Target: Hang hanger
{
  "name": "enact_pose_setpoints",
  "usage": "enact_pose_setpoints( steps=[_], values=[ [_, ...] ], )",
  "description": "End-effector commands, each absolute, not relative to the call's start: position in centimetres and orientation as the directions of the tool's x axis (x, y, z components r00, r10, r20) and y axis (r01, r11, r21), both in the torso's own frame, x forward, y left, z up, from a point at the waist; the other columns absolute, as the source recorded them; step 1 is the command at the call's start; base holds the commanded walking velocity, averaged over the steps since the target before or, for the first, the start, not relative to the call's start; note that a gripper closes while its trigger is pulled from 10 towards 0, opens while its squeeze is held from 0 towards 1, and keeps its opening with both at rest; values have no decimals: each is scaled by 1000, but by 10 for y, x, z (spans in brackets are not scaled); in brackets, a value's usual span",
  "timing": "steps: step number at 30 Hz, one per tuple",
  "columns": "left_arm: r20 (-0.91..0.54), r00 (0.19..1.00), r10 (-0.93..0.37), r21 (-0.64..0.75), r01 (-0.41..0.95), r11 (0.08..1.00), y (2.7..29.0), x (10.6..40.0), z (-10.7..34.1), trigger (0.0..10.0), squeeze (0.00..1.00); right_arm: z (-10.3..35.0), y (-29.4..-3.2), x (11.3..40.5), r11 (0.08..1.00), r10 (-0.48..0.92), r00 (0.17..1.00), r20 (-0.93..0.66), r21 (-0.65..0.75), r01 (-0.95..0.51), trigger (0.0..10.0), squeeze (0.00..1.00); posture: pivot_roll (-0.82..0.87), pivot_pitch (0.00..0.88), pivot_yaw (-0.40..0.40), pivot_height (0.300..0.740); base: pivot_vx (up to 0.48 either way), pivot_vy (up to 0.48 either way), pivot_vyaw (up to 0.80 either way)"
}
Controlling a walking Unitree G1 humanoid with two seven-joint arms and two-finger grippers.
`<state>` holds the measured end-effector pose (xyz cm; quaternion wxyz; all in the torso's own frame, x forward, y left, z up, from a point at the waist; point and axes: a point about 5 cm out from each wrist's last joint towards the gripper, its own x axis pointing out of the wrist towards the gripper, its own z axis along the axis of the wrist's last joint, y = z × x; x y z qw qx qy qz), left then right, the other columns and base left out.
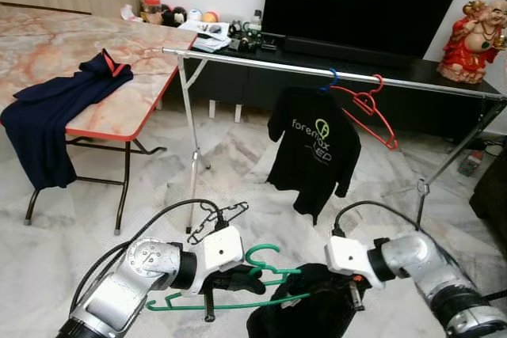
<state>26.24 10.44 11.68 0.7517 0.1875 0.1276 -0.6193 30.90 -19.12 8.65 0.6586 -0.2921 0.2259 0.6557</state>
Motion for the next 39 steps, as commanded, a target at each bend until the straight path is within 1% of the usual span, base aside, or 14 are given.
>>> enact_pose_setpoints(
  steps=[1, 7, 8, 14, 15, 20, 21, 24, 26, 28, 30, 35, 37, 39],
  values=[
    [-398, 202, -895, 138, 978, 160, 97, 265, 120, 0, 0, 104, -182, 315, -94, 767, 13, -641, -133, -987, 10000, 0, 64, 0, -154, 740, 0, 0, 0],
    [-369, 224, -902, 132, 973, 188, 93, 268, 119, 0, 0, 120, -193, 317, -144, 745, -32, -666, -113, -983, 10000, 51, 46, 0, -166, 740, 0, 0, 0],
    [-366, 225, -903, 131, 973, 190, 92, 268, 118, 0, 0, 122, -195, 318, -137, 746, -26, -666, -115, -984, 10000, 404, 44, 0, -170, 740, 0, 0, 0],
    [-351, 228, -908, 119, 973, 198, 89, 267, 116, 0, 0, 128, -194, 320, -98, 791, -7, -612, -116, -988, 10000, 329, 43, 0, -175, 740, 0, 0, 0],
    [-348, 228, -909, 116, 973, 199, 89, 267, 115, 0, 0, 128, -193, 320, -92, 806, -8, -592, -112, -989, 10000, 0, 43, 0, -176, 740, 0, 0, 0],
    [-350, 233, -907, 120, 972, 204, 91, 268, 114, 0, 0, 124, -191, 315, -102, 820, -46, -570, -67, -992, 10000, 0, 46, 0, -176, 740, 0, 0, 0],
    [-352, 239, -905, 123, 970, 208, 92, 269, 115, 0, 0, 122, -192, 314, -92, 824, -51, -564, -44, -995, 10000, 996, 50, 0, -175, 740, 0, 0, 0],
    [-353, 241, -904, 125, 970, 210, 93, 270, 115, 0, 0, 122, -192, 314, -87, 828, -48, -559, -43, -995, 10000, 1000, 51, 0, -173, 740, 0, 0, 0],
    [-354, 236, -905, 124, 971, 205, 94, 269, 115, 0, 0, 122, -191, 315, -82, 831, -41, -555, -49, -995, 10000, 1000, 50, 0, -172, 740, 0, 0, 0],
    [-355, 236, -905, 125, 971, 204, 94, 269, 115, 0, 0, 122, -191, 315, -82, 832, -39, -554, -52, -995, 10000, 796, 49, 0, -171, 740, 0, 0, 0],
    [-358, 233, -904, 127, 971, 201, 94, 269, 115, 0, 0, 123, -192, 315, -77, 837, -37, -546, -52, -996, 10000, 0, 50, 0, -170, 740, 0, 0, 0],
    [-361, 234, -903, 129, 971, 200, 94, 269, 114, 0, 0, 125, -192, 315, -62, 853, -30, -522, -44, -997, 10000, 0, 50, 0, -170, 740, 0, 0, 0],
    [-361, 234, -903, 129, 971, 200, 94, 269, 114, 0, 0, 126, -191, 315, -39, 877, -21, -480, -27, -999, 4314, 0, 53, 0, -172, 740, 0, 0, 0],
    [-361, 232, -903, 128, 972, 199, 94, 269, 114, 0, 0, 127, -190, 315, -24, 897, -15, -441, -15, -1000, 4275, 0, 55, 0, -172, 740, 0, 0, 0]
  ],
)
